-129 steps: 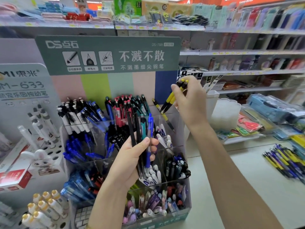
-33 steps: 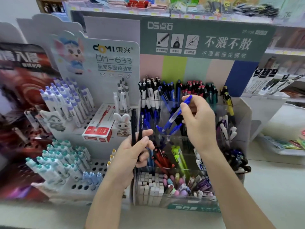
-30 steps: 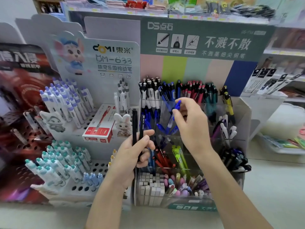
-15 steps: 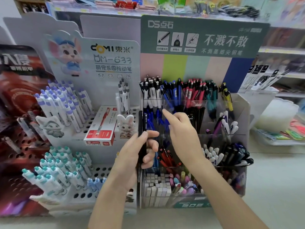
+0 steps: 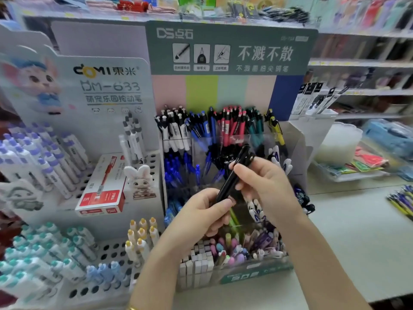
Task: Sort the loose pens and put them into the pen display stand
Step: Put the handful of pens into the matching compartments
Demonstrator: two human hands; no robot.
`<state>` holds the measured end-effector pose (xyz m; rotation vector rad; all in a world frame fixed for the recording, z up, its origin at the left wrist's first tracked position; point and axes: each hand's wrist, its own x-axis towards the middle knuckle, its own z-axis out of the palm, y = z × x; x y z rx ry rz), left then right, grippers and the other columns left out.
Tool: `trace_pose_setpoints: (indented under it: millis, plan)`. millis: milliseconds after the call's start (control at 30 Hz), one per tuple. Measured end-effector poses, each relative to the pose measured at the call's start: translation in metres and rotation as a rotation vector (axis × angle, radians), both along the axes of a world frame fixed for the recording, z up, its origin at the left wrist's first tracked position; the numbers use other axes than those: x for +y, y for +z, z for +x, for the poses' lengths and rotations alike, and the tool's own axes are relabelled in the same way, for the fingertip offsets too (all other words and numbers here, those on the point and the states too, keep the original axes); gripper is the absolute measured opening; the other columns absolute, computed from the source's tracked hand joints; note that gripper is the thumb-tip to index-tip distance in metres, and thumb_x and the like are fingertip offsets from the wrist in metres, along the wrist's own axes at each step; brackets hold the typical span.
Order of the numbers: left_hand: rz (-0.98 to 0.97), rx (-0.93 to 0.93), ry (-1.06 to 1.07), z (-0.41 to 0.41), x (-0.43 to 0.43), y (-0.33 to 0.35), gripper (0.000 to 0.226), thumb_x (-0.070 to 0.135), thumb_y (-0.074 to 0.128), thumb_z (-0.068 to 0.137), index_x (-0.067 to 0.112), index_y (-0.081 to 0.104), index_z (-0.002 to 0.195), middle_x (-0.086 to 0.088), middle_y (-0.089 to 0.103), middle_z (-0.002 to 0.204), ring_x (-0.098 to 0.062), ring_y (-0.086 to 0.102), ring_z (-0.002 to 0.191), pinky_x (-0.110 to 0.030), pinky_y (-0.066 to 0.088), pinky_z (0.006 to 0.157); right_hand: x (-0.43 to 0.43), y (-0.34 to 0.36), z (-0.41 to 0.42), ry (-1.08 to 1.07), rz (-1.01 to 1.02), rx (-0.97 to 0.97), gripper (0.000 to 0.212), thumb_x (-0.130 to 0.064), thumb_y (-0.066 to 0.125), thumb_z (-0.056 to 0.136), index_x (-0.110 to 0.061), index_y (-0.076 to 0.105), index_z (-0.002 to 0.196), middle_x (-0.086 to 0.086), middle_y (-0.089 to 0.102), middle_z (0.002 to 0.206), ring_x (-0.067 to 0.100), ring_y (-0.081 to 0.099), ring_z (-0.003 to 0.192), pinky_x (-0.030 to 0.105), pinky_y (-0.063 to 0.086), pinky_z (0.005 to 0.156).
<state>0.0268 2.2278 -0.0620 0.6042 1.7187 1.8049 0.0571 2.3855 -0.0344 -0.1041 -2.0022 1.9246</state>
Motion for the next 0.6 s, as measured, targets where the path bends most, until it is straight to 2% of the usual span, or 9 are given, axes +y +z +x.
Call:
trace_pose_setpoints:
  millis: [100, 200, 333, 400, 500, 600]
  plan:
    - [-0.025, -0.044, 0.121, -0.004, 0.006, -0.003, 0.017, 0.009, 0.054, 0.095, 0.011, 0.057, 0.112, 0.001, 0.063, 0.068, -0.009, 0.045, 0.051, -0.022, 0.036, 0.045, 0.026, 0.011, -0.004, -0.333, 0.012, 0.134, 0.012, -0.018, 0.063, 0.091, -0.013, 0.065, 0.080, 0.000, 0.061, 0.058, 0.017, 0.053, 0.049, 0.022, 0.043, 0.044]
    - [-0.009, -0.085, 0.197, -0.009, 0.010, -0.006, 0.020, 0.008, 0.052, 0.097, 0.014, 0.055, 0.115, 0.000, 0.067, 0.072, -0.009, 0.049, 0.052, -0.023, 0.038, 0.046, 0.037, 0.017, -0.007, -0.528, 0.270, 0.192, 0.017, -0.020, 0.061, 0.093, -0.022, 0.060, 0.076, 0.004, 0.063, 0.062, 0.015, 0.058, 0.047, 0.019, 0.045, 0.048]
    - [-0.002, -0.125, 0.199, -0.013, 0.016, -0.006, 0.022, 0.009, 0.050, 0.098, 0.013, 0.054, 0.119, -0.001, 0.065, 0.072, -0.009, 0.048, 0.050, -0.023, 0.037, 0.045, 0.032, 0.011, -0.019, -0.543, 0.479, 0.221, 0.012, -0.021, 0.061, 0.092, -0.013, 0.063, 0.082, 0.008, 0.064, 0.073, 0.018, 0.062, 0.058, 0.031, 0.052, 0.058]
    - [-0.008, -0.138, 0.186, -0.013, 0.019, -0.006, 0.027, 0.010, 0.050, 0.098, 0.013, 0.050, 0.126, -0.001, 0.065, 0.072, -0.009, 0.047, 0.050, -0.022, 0.036, 0.044, 0.029, 0.004, -0.028, -0.495, 0.620, 0.182, 0.014, -0.022, 0.063, 0.091, -0.013, 0.061, 0.081, 0.005, 0.061, 0.075, 0.021, 0.059, 0.067, 0.030, 0.045, 0.063]
    - [-0.039, -0.136, 0.163, -0.013, 0.024, -0.007, 0.041, 0.012, 0.050, 0.098, 0.014, 0.041, 0.139, -0.001, 0.065, 0.073, -0.009, 0.048, 0.052, -0.022, 0.037, 0.046, 0.024, -0.007, -0.039, -0.425, 0.887, 0.067, 0.021, -0.024, 0.063, 0.090, -0.012, 0.055, 0.075, 0.001, 0.054, 0.074, 0.021, 0.051, 0.076, 0.028, 0.029, 0.064]
    - [-0.059, -0.139, 0.125, -0.011, 0.030, -0.006, 0.053, 0.012, 0.049, 0.099, 0.017, 0.029, 0.148, -0.001, 0.065, 0.073, -0.010, 0.048, 0.052, -0.023, 0.037, 0.046, 0.022, -0.019, -0.044, -0.461, 1.118, 0.011, 0.022, -0.027, 0.067, 0.087, -0.012, 0.057, 0.074, 0.006, 0.061, 0.075, 0.027, 0.051, 0.083, 0.032, 0.031, 0.064]
